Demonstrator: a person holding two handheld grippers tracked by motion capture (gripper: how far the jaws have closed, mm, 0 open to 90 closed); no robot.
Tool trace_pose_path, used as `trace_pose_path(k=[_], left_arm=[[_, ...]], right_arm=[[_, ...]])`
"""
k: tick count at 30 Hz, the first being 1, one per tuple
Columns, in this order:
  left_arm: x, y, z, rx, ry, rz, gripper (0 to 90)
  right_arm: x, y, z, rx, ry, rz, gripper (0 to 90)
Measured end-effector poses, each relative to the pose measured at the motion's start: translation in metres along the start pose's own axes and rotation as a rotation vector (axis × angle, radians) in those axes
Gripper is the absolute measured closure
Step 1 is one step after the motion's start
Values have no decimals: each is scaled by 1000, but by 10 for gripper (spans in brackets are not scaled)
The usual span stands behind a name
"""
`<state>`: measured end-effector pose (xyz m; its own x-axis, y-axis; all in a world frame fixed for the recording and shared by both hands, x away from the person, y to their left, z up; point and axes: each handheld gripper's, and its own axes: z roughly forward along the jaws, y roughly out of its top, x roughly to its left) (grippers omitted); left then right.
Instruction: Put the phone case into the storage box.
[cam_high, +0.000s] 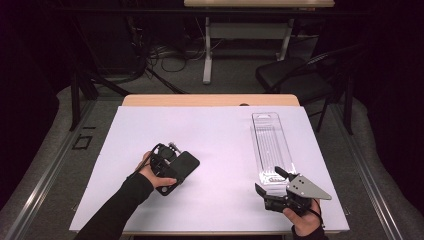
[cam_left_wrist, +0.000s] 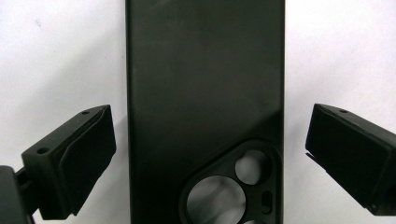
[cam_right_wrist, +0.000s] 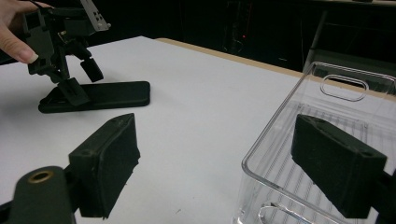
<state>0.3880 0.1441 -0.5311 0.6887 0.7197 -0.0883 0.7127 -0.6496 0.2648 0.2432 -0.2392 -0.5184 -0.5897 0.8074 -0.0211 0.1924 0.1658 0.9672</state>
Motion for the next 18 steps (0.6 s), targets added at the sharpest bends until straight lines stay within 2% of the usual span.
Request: trace_pose_path(k=[12, 18], left_arm=[[-2, 1, 6, 38, 22, 16, 66], [-2, 1, 6, 43, 30, 2, 98]], right_arm=[[0, 0, 0, 2, 2, 1, 143], [0, 0, 0, 1, 2, 1, 143]])
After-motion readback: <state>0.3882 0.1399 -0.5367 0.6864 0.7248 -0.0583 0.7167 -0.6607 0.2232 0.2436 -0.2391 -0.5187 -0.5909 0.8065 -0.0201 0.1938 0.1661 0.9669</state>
